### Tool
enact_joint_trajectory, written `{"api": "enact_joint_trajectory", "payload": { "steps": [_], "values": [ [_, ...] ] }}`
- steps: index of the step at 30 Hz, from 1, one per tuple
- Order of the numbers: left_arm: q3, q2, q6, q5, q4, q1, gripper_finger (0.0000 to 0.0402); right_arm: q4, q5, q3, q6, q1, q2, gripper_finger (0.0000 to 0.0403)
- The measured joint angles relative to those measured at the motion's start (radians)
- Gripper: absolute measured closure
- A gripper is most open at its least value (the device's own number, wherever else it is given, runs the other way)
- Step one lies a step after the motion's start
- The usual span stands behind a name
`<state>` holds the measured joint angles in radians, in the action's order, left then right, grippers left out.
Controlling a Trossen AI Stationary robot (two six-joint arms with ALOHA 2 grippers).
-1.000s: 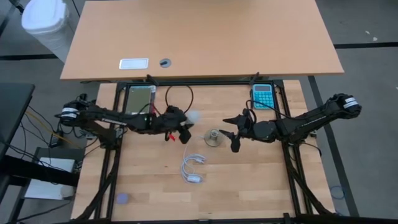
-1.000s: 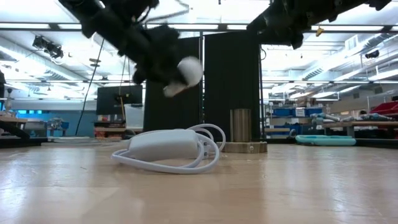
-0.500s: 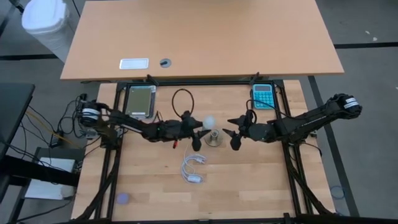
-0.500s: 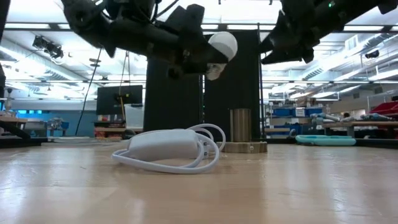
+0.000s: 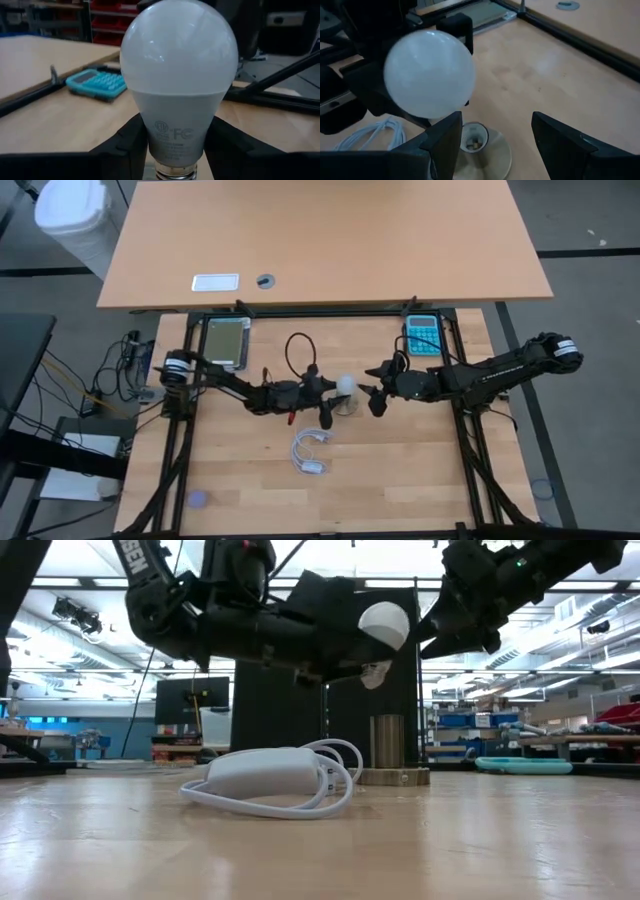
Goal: Screw lightbulb
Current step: Insert the white lightbulb into the silver lamp
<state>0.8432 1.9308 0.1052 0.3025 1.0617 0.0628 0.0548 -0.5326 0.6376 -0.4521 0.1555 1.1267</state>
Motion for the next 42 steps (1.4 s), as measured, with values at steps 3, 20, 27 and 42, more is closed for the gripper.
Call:
{"api": "enact_joint_trajectory", "payload": {
  "steps": [3, 20, 27, 42],
  "values": [
    [0.027, 0.028, -0.028, 0.015, -0.004, 0.0, 0.0232, 0.013, 0.008, 0.0, -0.001, -0.001, 0.0, 0.0161],
    [0.052, 0.072, -0.045, 0.05, -0.091, -0.001, 0.0232, 0.005, 0.01, 0.0, -0.009, -0.012, 0.103, 0.0161],
    [0.05, 0.071, -0.05, 0.105, -0.111, -0.001, 0.0232, -0.044, -0.008, 0.0, -0.01, -0.014, 0.15, 0.0161],
    [0.052, 0.069, -0.023, 0.085, -0.186, -0.003, 0.0232, 0.065, 0.064, -0.009, -0.069, 0.014, 0.144, 0.0161]
  ]
}}
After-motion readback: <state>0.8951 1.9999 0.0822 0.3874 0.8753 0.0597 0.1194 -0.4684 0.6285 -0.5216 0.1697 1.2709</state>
